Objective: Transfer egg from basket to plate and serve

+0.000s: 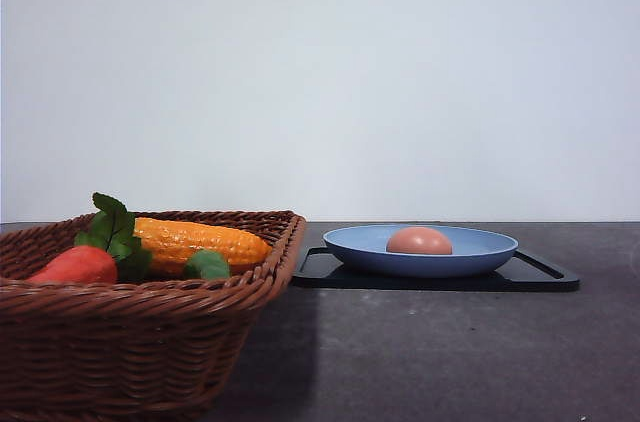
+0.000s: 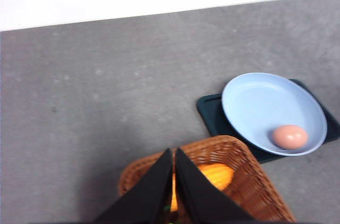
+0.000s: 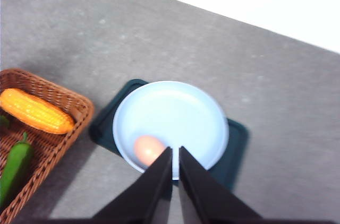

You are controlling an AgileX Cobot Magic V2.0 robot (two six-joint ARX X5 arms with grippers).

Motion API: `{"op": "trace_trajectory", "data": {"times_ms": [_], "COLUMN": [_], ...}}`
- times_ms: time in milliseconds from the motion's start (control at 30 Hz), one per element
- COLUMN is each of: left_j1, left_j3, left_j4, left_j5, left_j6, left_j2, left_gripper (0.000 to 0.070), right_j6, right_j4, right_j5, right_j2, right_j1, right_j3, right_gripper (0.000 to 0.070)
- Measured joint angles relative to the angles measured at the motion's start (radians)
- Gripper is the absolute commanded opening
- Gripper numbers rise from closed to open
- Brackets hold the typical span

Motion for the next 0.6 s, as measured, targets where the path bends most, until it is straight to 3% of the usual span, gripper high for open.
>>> {"op": "trace_trajectory", "data": {"times_ms": [233, 367, 600], "left_j1": [-0.114, -0.165, -0.175], "left_j3": [-0.285, -0.423, -0.447], "left_j4": [0.162, 0.253, 0.243], "left_j5": [-0.011, -0.049, -0.055], "left_j6": [-0.067, -0.117, -0.166], "left_j2": [-0.181, -0.283, -0.303], "left_gripper": [0.0, 0.0, 0.0], "right_j6": [0.026, 0.062, 0.094], "right_j4": [0.407, 0.612, 0.666], "right_j5": [-0.001, 0.0, 0.0], "right_j2": [-0.128, -0.147, -0.152], "right_j1": [0.03, 0.036, 0.036], "right_j3": [-0.429, -0.6, -0.653], "right_gripper": [0.0, 0.0, 0.0]}}
